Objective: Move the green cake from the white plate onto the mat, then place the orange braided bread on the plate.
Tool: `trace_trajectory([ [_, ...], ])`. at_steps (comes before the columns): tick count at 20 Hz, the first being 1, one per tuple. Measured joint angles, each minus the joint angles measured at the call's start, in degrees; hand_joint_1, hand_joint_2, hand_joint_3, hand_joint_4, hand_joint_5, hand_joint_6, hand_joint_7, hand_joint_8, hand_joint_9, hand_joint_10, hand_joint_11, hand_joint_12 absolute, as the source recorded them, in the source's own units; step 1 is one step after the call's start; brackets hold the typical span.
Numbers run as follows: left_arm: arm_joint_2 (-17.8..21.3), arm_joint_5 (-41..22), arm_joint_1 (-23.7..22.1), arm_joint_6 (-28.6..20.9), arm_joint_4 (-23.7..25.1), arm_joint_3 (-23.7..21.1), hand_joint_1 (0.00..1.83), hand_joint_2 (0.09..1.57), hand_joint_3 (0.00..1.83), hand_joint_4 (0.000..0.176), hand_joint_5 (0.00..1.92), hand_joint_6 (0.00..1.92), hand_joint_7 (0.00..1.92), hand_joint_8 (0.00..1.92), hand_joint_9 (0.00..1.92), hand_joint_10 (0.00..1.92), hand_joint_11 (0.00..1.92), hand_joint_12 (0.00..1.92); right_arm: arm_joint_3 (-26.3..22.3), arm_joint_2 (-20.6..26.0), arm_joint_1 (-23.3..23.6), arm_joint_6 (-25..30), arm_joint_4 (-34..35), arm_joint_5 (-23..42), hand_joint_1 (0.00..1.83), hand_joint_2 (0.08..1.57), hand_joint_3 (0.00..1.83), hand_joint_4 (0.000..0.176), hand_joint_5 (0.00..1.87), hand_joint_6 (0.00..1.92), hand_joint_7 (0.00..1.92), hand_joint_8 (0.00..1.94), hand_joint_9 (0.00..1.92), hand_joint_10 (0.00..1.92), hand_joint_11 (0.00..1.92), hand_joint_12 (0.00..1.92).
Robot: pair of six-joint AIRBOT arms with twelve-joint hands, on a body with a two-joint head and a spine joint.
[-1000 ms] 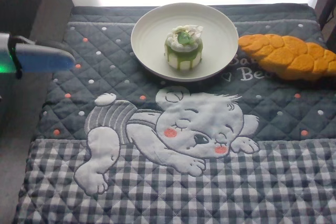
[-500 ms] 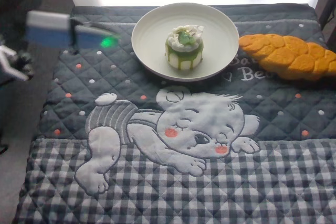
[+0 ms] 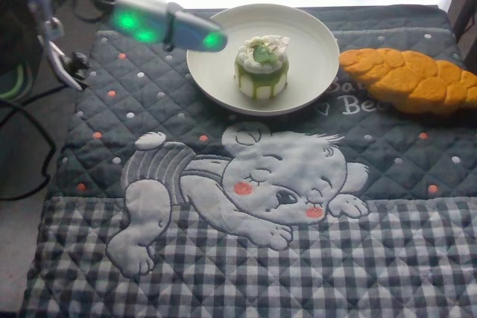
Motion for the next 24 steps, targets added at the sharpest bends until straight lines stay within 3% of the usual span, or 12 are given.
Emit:
trace_trajectory([
  [3,-3.2,3.8,-1.9,-1.6,4.6,2.1,0.80,0.86,0.00,0.000,0.38,0.00,0.50,0.00,0.58,0.00,0.56,0.08,0.0,0.0,0.0,0.0,0.2,0.1,0.42,0.87,0.01,0.053,0.15,0.00,0.31,0.00,0.31,0.00,0.00,0.85],
  [5,-5.5,6.0,-3.2,-3.3,7.8,3.8,0.85,0.85,0.00,0.000,0.41,0.01,0.51,0.00,0.58,0.00,0.57,0.09,-0.1,0.0,0.0,0.0,0.1,0.1,0.39,0.92,0.02,0.029,0.15,0.00,0.32,0.00,0.32,0.00,0.00,0.85],
  [7,-7.7,7.8,-3.8,-5.9,10.8,5.8,0.81,0.85,0.00,0.003,0.41,0.01,0.50,0.00,0.58,0.00,0.57,0.10,-0.2,0.0,0.0,0.0,0.2,0.1,0.36,0.93,0.02,0.026,0.16,0.00,0.34,0.01,0.33,0.01,0.00,0.85],
  [9,-10.1,10.3,-4.1,-8.3,13.7,8.3,0.86,0.84,0.00,0.038,0.43,0.01,0.52,0.01,0.60,0.01,0.55,0.09,-0.4,0.0,0.0,0.0,0.1,0.1,0.31,0.95,0.02,0.025,0.16,0.00,0.34,0.00,0.32,0.00,0.00,0.81],
  [10,-11.3,11.7,-4.2,-8.6,14.7,9.4,0.86,0.83,0.00,0.046,0.46,0.01,0.59,0.01,0.65,0.00,0.55,0.23,-0.5,0.0,0.0,0.0,0.0,0.1,0.30,0.97,0.01,0.012,0.14,0.00,0.32,0.00,0.30,0.00,0.00,0.79],
  [11,-12.5,13.1,-4.2,-8.7,15.0,10.5,0.84,0.80,0.03,0.055,0.47,0.00,0.62,0.00,0.67,0.00,0.38,0.57,-0.5,0.0,0.0,0.0,-0.2,0.1,0.30,1.00,0.02,0.000,0.11,0.00,0.30,0.00,0.28,0.00,0.00,0.76],
  [13,-14.3,14.6,-4.2,-8.8,16.0,11.8,0.80,0.82,0.00,0.050,0.44,0.00,0.58,0.00,0.66,0.00,0.22,0.80,-0.5,0.0,0.0,0.0,-0.2,0.1,0.33,1.02,0.01,0.000,0.11,0.00,0.32,0.00,0.30,0.00,0.00,0.87],
  [14,-14.9,15.4,-4.2,-8.9,16.7,11.9,0.82,0.81,0.00,0.063,0.45,0.00,0.58,0.00,0.66,0.00,0.21,0.82,-0.5,0.0,0.0,0.0,-0.2,0.2,0.32,1.00,0.00,0.005,0.14,0.00,0.34,0.00,0.32,0.00,0.00,0.97],
  [17,-16.0,17.0,-4.2,-9.0,18.8,12.5,0.84,0.81,0.00,0.038,0.46,0.01,0.56,0.00,0.63,0.00,0.23,0.83,-0.7,0.0,0.0,0.0,-0.2,0.5,0.30,0.99,0.00,0.043,0.20,0.00,0.34,0.00,0.31,0.00,0.00,1.01],
  [19,-16.0,18.1,-4.2,-9.0,19.7,12.5,0.81,0.80,0.00,0.068,0.45,0.00,0.51,0.00,0.54,0.00,0.13,0.91,-0.8,0.0,0.0,0.0,-0.2,0.5,0.30,0.98,0.00,0.050,0.19,0.00,0.33,0.00,0.31,0.00,0.00,1.00],
  [21,-16.0,19.3,-4.2,-9.0,20.7,12.7,0.81,0.80,0.00,0.068,0.45,0.00,0.52,0.00,0.56,0.01,0.17,0.94,-0.8,0.0,0.0,0.0,-0.2,0.5,0.27,0.97,0.00,0.058,0.19,0.00,0.33,0.00,0.31,0.00,0.00,1.00],
  [24,-16.4,20.2,-4.1,-9.0,20.9,13.3,0.79,0.81,0.00,0.073,0.45,0.00,0.51,0.00,0.54,0.00,0.18,0.83,-0.9,0.0,0.0,0.0,-0.4,0.6,0.24,0.96,0.00,0.029,0.20,0.00,0.35,0.00,0.35,0.01,0.06,0.91],
])
